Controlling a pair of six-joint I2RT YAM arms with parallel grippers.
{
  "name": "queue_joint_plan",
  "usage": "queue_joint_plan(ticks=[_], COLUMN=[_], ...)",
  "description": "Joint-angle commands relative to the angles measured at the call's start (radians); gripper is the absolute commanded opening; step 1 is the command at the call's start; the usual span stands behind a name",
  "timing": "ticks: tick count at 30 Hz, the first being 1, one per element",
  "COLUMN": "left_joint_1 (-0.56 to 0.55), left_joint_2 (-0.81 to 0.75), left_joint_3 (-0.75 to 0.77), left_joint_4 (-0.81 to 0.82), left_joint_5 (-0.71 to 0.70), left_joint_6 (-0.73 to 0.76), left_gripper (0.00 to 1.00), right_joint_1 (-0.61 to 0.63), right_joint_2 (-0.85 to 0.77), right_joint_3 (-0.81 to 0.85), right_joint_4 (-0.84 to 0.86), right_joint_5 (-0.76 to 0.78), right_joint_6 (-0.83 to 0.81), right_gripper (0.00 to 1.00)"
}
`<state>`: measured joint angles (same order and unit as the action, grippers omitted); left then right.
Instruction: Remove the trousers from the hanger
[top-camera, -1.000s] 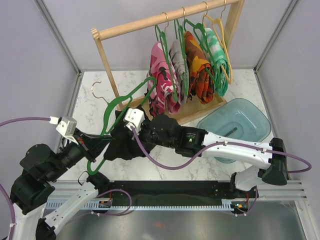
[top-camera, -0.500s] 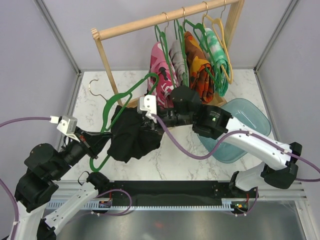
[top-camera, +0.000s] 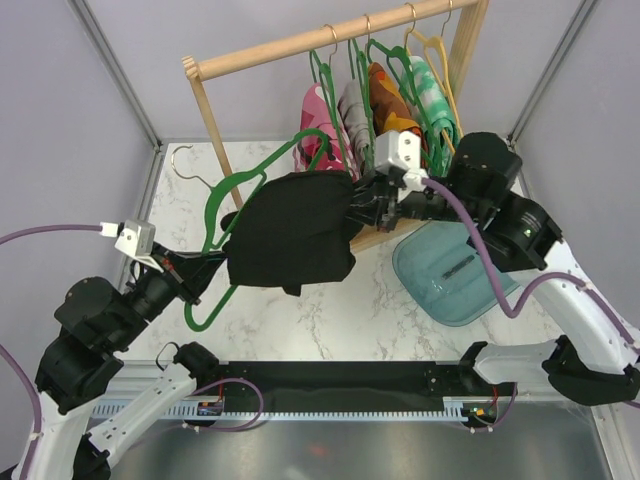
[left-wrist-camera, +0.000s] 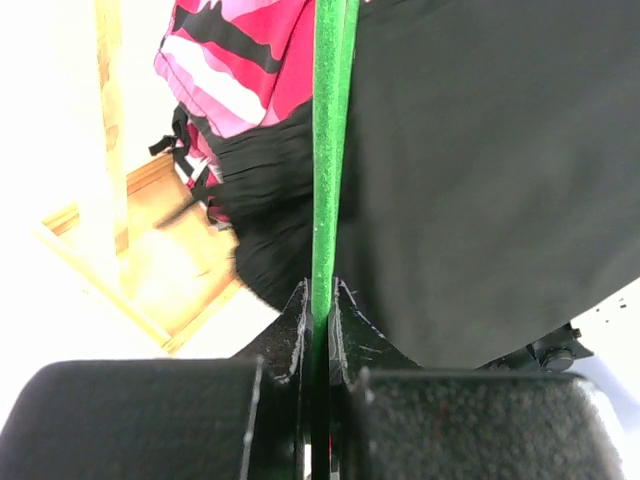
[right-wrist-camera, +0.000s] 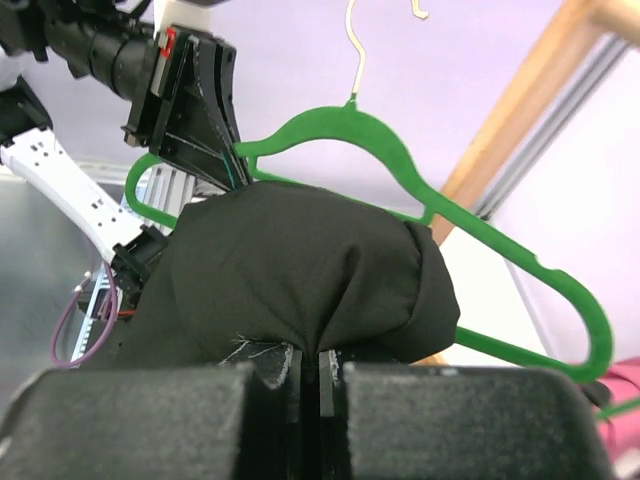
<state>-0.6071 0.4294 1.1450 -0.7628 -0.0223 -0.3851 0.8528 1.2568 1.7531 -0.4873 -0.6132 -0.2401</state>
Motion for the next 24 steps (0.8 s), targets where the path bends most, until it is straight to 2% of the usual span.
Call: queue_joint_plan(ticks=[1,15,24], left_joint_1=[0.003,0.003,0.003], left_joint_2=[0.025,0.046,0.057], left_joint_3=[0.005,0.021,0.036], left_joint_4=[-0.004,0.0,0.0], left_joint_5=[-0.091,-0.088,-0.076], left_joint_6=[0.002,0.017,0.026], left_gripper=[0.02,0.02,0.02], right_joint_1=[-0.066,-0.316,-0.472], right_joint_2=[-0.092,-0.381,-0.56], right_joint_3=[0.059,-0.134,-0.282], right_joint_4=[0.11,0.193,0.191], right_joint_5=[-0.075,-0.141,-0.045], right_joint_6=[0.045,0.188,0.239], right_gripper=[0.0,0.0,0.0])
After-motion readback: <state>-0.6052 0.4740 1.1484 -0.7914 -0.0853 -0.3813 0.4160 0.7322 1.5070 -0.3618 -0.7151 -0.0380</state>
